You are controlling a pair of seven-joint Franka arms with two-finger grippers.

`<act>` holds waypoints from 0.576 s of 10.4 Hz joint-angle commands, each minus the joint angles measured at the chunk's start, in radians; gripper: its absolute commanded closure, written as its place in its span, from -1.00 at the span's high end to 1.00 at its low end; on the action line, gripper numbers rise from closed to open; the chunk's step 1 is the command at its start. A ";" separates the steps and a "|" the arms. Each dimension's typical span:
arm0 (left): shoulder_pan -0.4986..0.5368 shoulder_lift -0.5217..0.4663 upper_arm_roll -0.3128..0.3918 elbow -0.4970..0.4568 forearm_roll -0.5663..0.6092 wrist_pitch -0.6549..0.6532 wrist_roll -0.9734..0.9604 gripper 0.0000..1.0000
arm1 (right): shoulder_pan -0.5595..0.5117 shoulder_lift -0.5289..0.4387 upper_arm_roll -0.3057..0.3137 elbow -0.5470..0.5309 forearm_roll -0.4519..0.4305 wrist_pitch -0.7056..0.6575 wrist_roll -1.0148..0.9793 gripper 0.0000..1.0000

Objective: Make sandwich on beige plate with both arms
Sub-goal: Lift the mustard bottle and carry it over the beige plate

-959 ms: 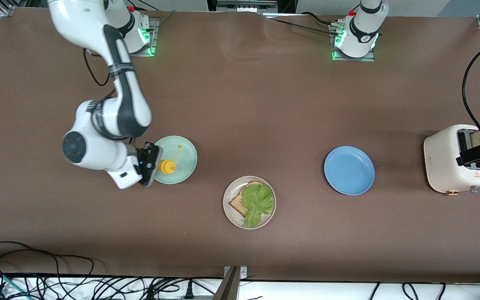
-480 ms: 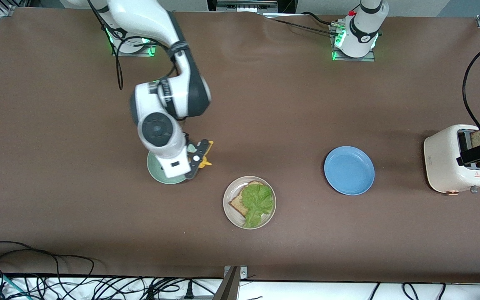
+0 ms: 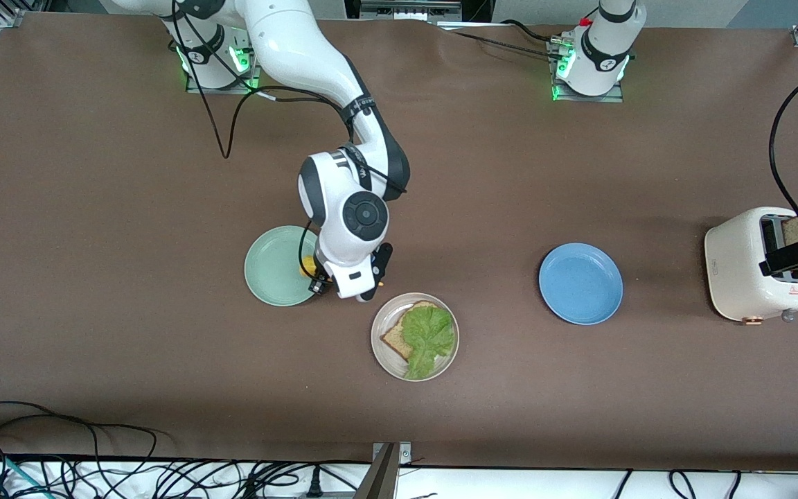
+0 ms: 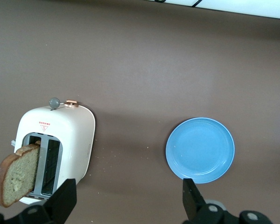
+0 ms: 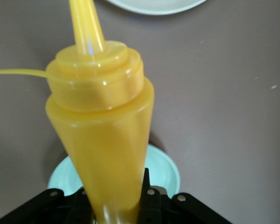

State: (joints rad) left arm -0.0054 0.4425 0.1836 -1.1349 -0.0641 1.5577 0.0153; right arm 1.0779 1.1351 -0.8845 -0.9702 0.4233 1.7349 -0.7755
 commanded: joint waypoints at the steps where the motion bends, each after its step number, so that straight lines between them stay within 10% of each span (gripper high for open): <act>1: 0.001 -0.013 0.000 -0.014 0.003 -0.001 0.022 1.00 | -0.007 0.063 -0.037 0.064 -0.061 0.087 0.006 -1.00; 6: -0.001 -0.013 0.000 -0.014 0.003 -0.002 0.021 1.00 | 0.007 0.164 -0.066 0.062 -0.087 0.232 -0.007 -1.00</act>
State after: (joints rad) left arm -0.0056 0.4425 0.1836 -1.1348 -0.0641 1.5577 0.0153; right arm 1.0766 1.2532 -0.9049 -0.9550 0.3558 1.9633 -0.7776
